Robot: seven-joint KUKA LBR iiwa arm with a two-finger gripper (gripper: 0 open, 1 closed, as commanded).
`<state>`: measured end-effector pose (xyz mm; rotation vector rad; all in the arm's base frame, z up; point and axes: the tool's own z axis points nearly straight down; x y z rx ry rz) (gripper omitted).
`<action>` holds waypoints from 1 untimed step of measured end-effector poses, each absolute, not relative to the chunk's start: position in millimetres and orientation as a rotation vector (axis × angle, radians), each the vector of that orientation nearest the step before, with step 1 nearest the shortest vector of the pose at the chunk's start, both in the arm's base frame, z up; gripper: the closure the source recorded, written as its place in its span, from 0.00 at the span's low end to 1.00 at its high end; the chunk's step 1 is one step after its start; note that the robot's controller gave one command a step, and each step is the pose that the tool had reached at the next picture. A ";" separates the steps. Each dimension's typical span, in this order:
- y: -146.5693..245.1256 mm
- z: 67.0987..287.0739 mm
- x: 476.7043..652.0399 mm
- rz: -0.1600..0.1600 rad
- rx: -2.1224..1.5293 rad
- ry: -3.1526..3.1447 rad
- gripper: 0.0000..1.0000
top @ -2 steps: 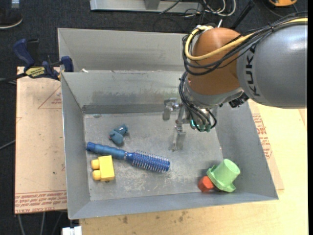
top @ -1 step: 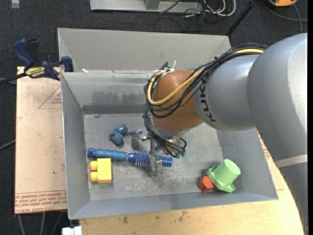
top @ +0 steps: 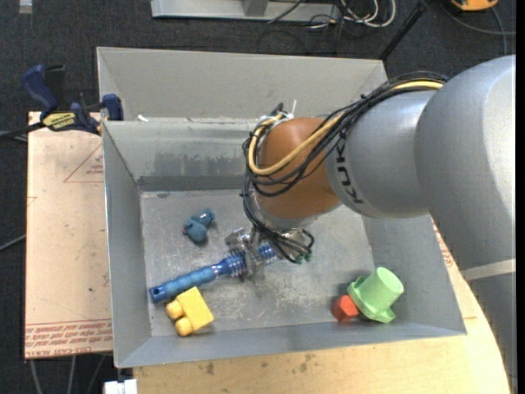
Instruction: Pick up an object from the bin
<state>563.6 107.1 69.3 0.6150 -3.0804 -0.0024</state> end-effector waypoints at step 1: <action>78.1 201.8 592.7 0.001 0.659 -3.082 1.00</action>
Offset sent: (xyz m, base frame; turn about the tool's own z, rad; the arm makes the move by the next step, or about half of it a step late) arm 0.0265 -0.0283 0.1282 -0.0316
